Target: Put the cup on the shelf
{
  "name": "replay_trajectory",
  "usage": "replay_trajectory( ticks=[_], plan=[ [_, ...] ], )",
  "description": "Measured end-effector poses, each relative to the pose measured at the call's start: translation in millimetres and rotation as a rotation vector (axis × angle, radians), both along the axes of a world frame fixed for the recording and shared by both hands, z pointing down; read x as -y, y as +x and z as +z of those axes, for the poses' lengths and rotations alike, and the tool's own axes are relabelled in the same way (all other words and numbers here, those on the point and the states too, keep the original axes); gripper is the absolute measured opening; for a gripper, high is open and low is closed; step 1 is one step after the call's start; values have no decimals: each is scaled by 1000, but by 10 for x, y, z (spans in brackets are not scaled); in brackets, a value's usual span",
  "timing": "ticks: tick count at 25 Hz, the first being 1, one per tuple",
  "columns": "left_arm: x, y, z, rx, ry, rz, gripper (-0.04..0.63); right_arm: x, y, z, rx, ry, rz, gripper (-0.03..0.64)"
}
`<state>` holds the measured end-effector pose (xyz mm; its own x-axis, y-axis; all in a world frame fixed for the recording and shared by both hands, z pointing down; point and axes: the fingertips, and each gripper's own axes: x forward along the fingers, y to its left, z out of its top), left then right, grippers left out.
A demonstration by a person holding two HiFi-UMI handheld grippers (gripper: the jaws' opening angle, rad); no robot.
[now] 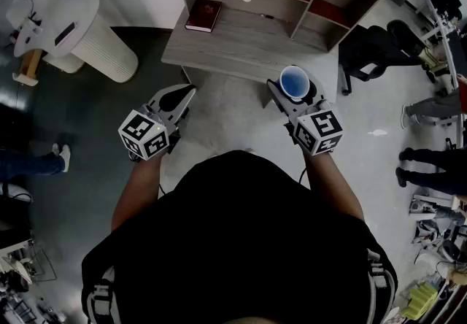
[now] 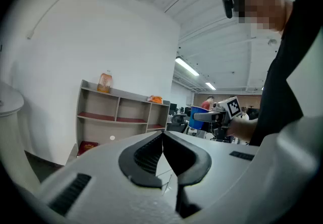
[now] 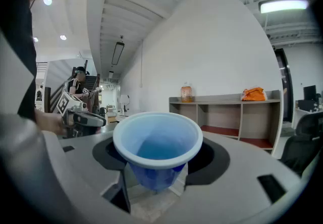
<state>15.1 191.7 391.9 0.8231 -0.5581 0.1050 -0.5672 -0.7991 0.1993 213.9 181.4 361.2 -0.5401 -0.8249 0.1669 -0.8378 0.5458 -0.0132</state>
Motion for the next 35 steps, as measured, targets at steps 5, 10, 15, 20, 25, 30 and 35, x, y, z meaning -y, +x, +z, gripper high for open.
replay_trajectory(
  ticks=[5, 10, 15, 20, 25, 30, 35],
  plan=[
    [3, -23, -1, 5, -1, -10, 18, 2, -9, 37, 0, -9, -9, 304],
    [-26, -48, 48, 10, -13, -36, 18, 23, 25, 61, 4, -15, -21, 304],
    [-13, 6, 56, 13, -17, -50, 18, 60, 94, 81, 8, -20, -33, 304],
    [17, 135, 70, 22, -24, -47, 18, 101, 229, 80, 48, -24, -33, 298],
    [80, 306, 78, 28, -27, -48, 18, 183, 414, 82, 65, -24, -33, 298],
    [145, 535, 105, 40, -37, -47, 18, 287, 600, 103, 78, -28, -43, 298],
    [232, 779, 117, 56, -44, -61, 18, 401, 808, 177, 101, -43, -64, 298]
  ],
)
